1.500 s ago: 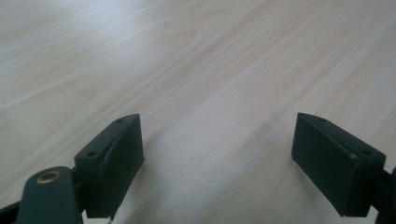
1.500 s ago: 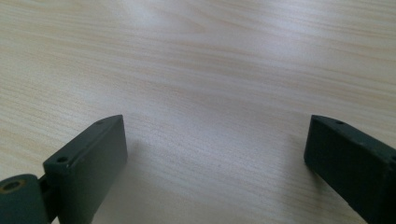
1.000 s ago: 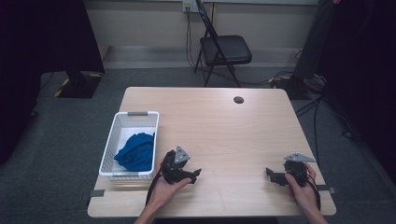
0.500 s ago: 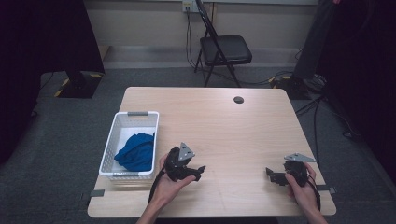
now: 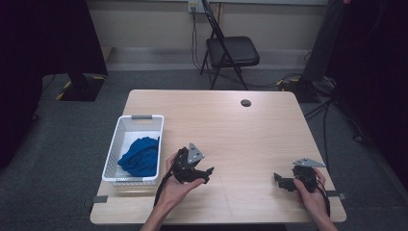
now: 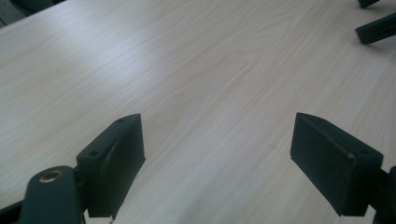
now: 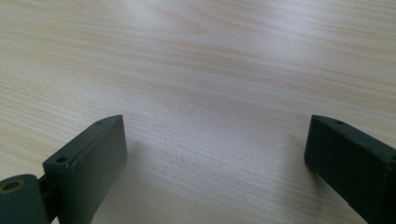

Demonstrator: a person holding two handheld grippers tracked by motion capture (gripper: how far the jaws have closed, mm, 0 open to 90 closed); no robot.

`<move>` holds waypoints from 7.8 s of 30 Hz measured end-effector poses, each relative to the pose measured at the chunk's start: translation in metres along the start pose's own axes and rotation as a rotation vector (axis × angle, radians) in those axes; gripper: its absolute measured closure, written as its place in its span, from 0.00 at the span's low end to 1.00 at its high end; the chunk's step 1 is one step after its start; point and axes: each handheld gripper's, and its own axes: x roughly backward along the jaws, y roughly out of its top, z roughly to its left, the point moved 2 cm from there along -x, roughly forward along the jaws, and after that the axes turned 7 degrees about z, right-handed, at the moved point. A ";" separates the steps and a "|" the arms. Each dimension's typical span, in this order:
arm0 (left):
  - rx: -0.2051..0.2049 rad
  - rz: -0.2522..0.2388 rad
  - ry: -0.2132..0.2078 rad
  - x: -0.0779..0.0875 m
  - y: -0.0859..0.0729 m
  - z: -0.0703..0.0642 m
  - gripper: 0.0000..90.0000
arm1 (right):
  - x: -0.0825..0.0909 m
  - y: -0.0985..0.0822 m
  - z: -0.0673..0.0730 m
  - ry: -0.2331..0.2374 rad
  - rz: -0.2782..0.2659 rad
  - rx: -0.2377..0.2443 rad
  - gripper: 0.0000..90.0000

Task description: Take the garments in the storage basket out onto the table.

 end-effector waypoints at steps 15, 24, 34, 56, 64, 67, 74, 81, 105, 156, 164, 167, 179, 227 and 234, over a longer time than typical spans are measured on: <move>-0.001 -0.016 0.011 0.010 0.021 0.007 0.19 | 0.000 0.000 0.000 0.000 0.000 0.000 0.05; 0.000 -0.010 0.028 0.013 0.028 0.011 0.19 | 0.000 0.000 0.000 0.000 0.000 0.000 0.05; 0.004 -0.015 0.002 0.024 0.032 0.017 0.18 | 0.000 0.000 0.000 0.000 -0.001 0.000 0.05; 0.030 -0.061 0.014 0.056 0.027 0.042 0.18 | 0.000 0.000 0.000 0.001 -0.001 0.002 0.05; 0.021 -0.066 0.047 0.067 0.023 0.052 0.18 | 0.000 0.000 0.000 0.002 -0.001 0.002 0.05; 0.028 -0.073 0.054 0.072 0.021 0.055 0.18 | 0.000 0.000 0.000 0.001 -0.001 0.002 0.05; 0.056 -0.073 0.041 0.080 0.018 0.063 0.18 | 0.000 0.000 0.000 0.001 -0.001 0.002 0.05; 0.062 -0.083 0.054 0.090 0.015 0.070 0.18 | 0.000 0.000 0.000 0.001 -0.001 0.002 0.05; 0.163 -0.101 0.140 0.119 -0.010 0.109 0.17 | 0.000 0.000 0.000 0.001 -0.001 -0.001 0.05; 0.307 0.057 0.196 0.095 -0.060 0.153 0.18 | 0.000 0.000 0.000 0.001 -0.001 0.000 0.05; 0.320 0.114 0.189 0.084 -0.065 0.155 0.18 | 0.000 0.000 0.000 0.002 -0.001 0.002 0.05; 0.318 0.129 0.187 0.081 -0.066 0.156 0.18 | 0.000 0.000 0.000 0.002 -0.001 0.002 0.05; 0.346 0.194 0.160 0.067 -0.074 0.163 0.18 | 0.000 0.000 0.000 0.002 -0.001 0.002 0.05; 0.397 0.469 0.044 0.018 -0.089 0.187 0.10 | 0.000 0.001 -0.001 0.003 0.000 0.000 0.05; 0.305 0.500 0.107 0.011 -0.089 0.179 0.05 | 0.000 0.001 -0.001 0.003 0.001 0.000 0.05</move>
